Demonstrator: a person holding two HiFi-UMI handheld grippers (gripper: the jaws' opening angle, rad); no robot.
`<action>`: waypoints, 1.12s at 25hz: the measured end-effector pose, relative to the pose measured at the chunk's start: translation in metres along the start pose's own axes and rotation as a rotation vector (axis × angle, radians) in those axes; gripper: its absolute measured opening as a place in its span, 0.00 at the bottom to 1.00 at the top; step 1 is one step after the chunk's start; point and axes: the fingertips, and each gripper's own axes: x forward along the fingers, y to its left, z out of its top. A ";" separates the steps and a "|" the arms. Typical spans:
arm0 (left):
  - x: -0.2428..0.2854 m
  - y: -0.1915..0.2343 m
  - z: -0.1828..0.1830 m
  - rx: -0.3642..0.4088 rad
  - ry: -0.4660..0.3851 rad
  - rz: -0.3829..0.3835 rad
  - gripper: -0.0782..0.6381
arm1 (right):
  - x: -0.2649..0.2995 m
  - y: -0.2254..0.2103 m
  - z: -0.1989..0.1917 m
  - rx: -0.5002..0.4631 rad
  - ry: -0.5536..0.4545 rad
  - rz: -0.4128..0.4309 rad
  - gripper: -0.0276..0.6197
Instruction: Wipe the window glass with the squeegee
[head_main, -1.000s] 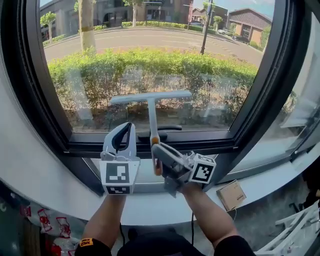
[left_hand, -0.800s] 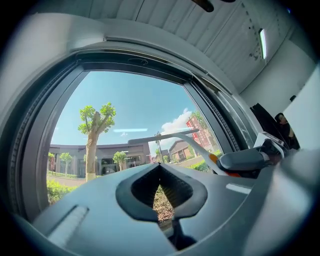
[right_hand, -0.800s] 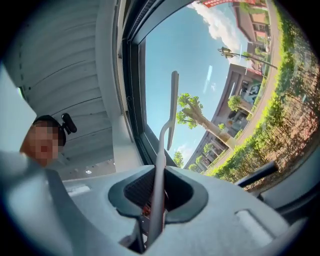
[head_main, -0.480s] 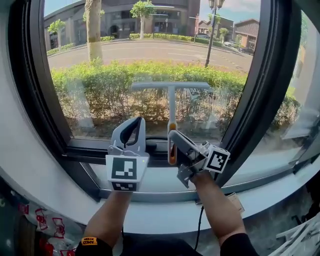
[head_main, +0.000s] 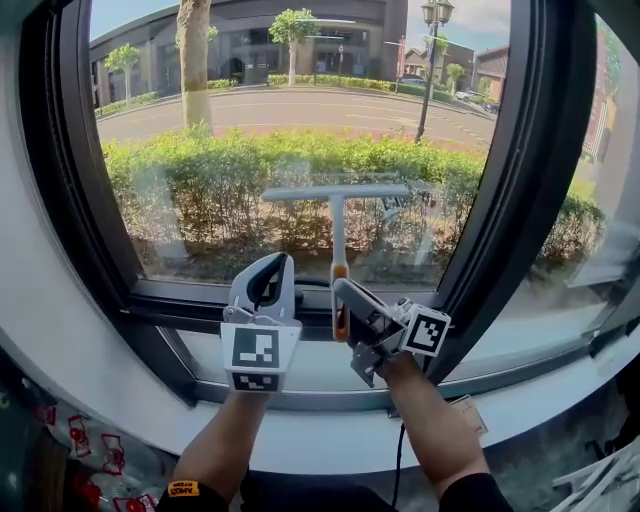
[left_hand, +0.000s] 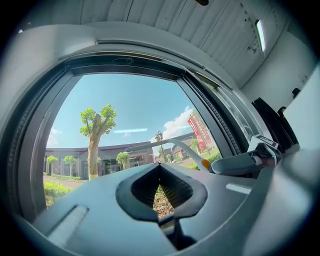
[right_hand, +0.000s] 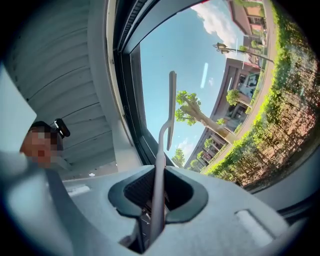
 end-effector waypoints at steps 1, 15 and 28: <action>0.000 -0.004 -0.005 -0.005 0.010 -0.001 0.12 | -0.004 -0.001 -0.002 0.006 0.002 -0.003 0.11; 0.005 -0.038 -0.075 -0.060 0.132 -0.033 0.12 | -0.050 -0.033 -0.047 0.117 0.004 -0.070 0.11; 0.007 -0.061 -0.115 -0.081 0.201 -0.060 0.13 | -0.086 -0.055 -0.076 0.188 -0.010 -0.127 0.11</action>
